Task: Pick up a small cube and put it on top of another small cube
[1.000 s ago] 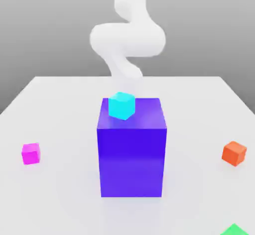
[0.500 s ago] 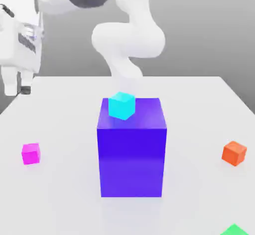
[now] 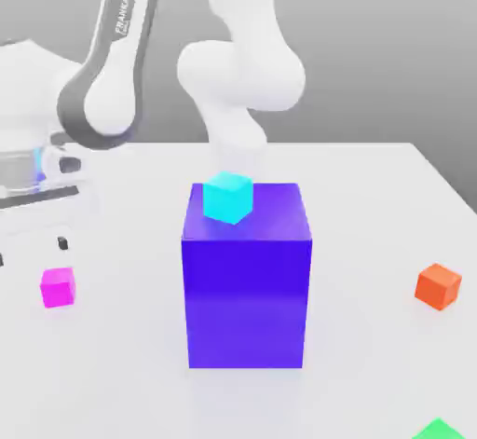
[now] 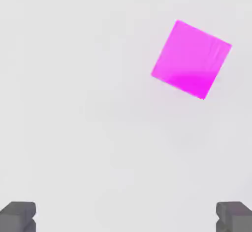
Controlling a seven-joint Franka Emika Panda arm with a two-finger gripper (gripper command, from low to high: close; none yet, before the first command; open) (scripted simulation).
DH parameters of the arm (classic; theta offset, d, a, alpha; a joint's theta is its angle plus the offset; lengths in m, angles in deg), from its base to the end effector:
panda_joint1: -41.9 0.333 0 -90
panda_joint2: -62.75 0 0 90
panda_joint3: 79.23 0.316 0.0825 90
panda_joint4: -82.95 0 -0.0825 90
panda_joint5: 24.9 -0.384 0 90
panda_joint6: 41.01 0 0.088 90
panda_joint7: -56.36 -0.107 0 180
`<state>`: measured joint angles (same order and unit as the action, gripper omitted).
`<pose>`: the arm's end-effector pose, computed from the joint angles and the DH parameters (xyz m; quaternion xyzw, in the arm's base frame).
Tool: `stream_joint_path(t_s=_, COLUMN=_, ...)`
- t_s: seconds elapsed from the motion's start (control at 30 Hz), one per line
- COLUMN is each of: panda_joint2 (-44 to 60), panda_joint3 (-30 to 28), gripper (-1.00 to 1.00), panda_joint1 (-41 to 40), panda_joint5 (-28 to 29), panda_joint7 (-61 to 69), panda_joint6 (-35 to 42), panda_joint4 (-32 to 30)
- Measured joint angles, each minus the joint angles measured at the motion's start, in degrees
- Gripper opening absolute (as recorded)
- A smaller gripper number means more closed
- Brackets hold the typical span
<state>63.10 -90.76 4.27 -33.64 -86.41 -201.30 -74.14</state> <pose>0.2565 -0.3078 0.2229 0.1743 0.9840 0.0025 0.0365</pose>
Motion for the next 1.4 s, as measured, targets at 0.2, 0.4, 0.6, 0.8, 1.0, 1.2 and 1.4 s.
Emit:
stream_joint_path(t_s=0.2, panda_joint2=6.0, panda_joint3=-2.5, gripper=0.00, panda_joint1=-2.0, panda_joint5=3.5, panda_joint7=-11.7, panda_joint6=-5.1, panda_joint4=-1.7)
stream_joint_path(t_s=0.4, panda_joint2=13.1, panda_joint3=2.4, gripper=0.00, panda_joint1=-5.7, panda_joint5=-1.7, panda_joint7=-8.0, panda_joint6=-10.7, panda_joint4=-0.2)
stream_joint_path(t_s=0.6, panda_joint2=17.7, panda_joint3=7.1, gripper=-1.00, panda_joint1=-9.8, panda_joint5=-4.3, panda_joint7=-6.1, panda_joint6=-14.2, panda_joint4=0.5)
stream_joint_path(t_s=0.8, panda_joint2=16.9, panda_joint3=6.4, gripper=-1.00, panda_joint1=-9.2, panda_joint5=-3.9, panda_joint7=-6.4, panda_joint6=-13.8, panda_joint4=0.4)
stream_joint_path(t_s=1.0, panda_joint2=9.9, panda_joint3=1.0, gripper=-1.00, panda_joint1=-5.1, panda_joint5=1.7, panda_joint7=-10.5, panda_joint6=-8.4, panda_joint4=-0.9)
stream_joint_path(t_s=1.2, panda_joint2=4.2, panda_joint3=0.0, gripper=-1.00, panda_joint1=-3.0, panda_joint5=6.2, panda_joint7=-12.9, panda_joint6=-2.9, panda_joint4=-1.4)
stream_joint_path(t_s=1.4, panda_joint2=6.8, panda_joint3=7.8, gripper=-1.00, panda_joint1=4.9, panda_joint5=10.1, panda_joint7=-6.0, panda_joint6=2.1, panda_joint4=6.7)
